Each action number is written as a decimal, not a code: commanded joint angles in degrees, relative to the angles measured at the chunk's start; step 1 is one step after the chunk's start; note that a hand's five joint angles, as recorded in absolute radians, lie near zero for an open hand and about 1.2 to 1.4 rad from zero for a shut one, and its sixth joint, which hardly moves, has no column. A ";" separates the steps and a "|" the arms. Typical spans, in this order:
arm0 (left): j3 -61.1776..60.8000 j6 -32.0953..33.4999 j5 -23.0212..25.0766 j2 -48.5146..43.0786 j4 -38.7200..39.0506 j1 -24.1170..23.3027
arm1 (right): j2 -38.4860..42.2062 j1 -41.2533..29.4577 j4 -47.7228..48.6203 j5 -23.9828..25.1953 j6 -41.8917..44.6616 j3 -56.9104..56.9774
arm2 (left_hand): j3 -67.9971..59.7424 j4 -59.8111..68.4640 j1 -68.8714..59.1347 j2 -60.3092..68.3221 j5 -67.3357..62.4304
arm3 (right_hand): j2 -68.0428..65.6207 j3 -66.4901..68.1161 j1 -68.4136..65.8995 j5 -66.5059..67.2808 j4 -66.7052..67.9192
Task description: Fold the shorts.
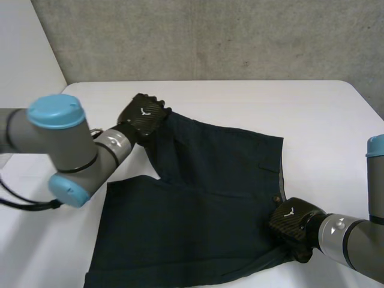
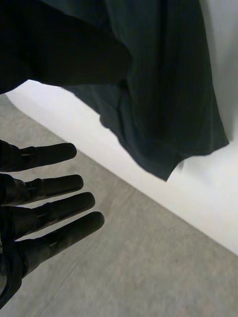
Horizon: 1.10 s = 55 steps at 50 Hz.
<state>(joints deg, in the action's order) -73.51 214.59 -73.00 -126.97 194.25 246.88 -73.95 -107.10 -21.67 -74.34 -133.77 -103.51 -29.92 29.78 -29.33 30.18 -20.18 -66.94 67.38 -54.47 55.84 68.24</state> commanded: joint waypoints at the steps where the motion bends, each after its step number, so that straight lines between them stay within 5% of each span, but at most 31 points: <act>1: 16.62 2.23 1.20 -15.04 -6.06 0.18 | 1.18 0.05 0.66 -0.02 0.00 0.15 | -6.53 6.67 -7.11 6.27 -6.27 | -13.06 12.62 -25.53 14.16 11.76; 8: 23.67 4.78 1.20 -21.03 -12.04 0.18 | 2.06 0.13 2.07 -0.37 0.00 0.15 | -25.52 25.65 -26.10 25.26 -25.26 | -13.06 12.62 -25.53 14.16 11.76; 13: 25.60 5.14 -0.90 -21.91 -13.89 0.35 | 2.50 0.13 2.24 -0.37 0.00 0.32 | -50.06 50.19 -50.64 49.80 -49.80 | -13.06 12.62 -25.53 14.16 11.76; 25: 18.59 4.43 -22.34 -15.51 -17.05 0.18 | 2.50 0.13 2.24 -0.37 -0.17 0.24 | -50.08 50.22 -50.67 49.82 -49.82 | -13.06 12.62 -25.53 14.16 11.76; 39: 11.55 4.08 -26.31 -9.78 -18.02 -1.41 | 2.32 -0.04 2.33 -0.37 -0.96 0.24 | -50.08 50.22 -50.67 49.82 -49.82 | -13.06 12.62 -25.53 14.16 11.76; 43: 11.37 3.38 -26.40 -9.70 -18.37 -1.49 | 2.24 -0.13 2.33 -0.28 -1.14 0.24 | -34.69 34.82 -35.27 34.43 -34.43 | -13.06 12.62 -25.53 14.16 11.76; 44: 11.20 2.68 -26.84 -9.44 -19.07 -1.58 | 2.24 -0.13 2.33 -0.28 -1.14 0.24 | -19.81 19.94 -20.39 19.55 -19.55 | -13.06 12.62 -25.53 14.16 11.76; 50: 8.48 -2.93 -28.60 -3.30 -21.45 -1.85 | 2.15 -0.04 3.03 -0.02 -2.98 0.76 | 2.29 -2.16 1.71 -2.56 2.56 | -13.06 12.62 -25.53 14.16 11.76; 55: 0.31 -9.70 -26.06 7.59 -21.54 -1.23 | 2.06 0.22 4.97 0.16 -5.97 1.38 | 5.57 -5.44 4.99 -5.83 5.83 | -13.06 12.62 -25.53 14.16 11.76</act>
<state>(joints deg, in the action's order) -65.41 212.05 -101.16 -130.43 173.20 245.13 -71.85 -107.10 -18.45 -74.39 -136.86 -102.80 -24.83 24.12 -24.29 24.52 -14.17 -66.94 67.38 -55.37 55.84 68.24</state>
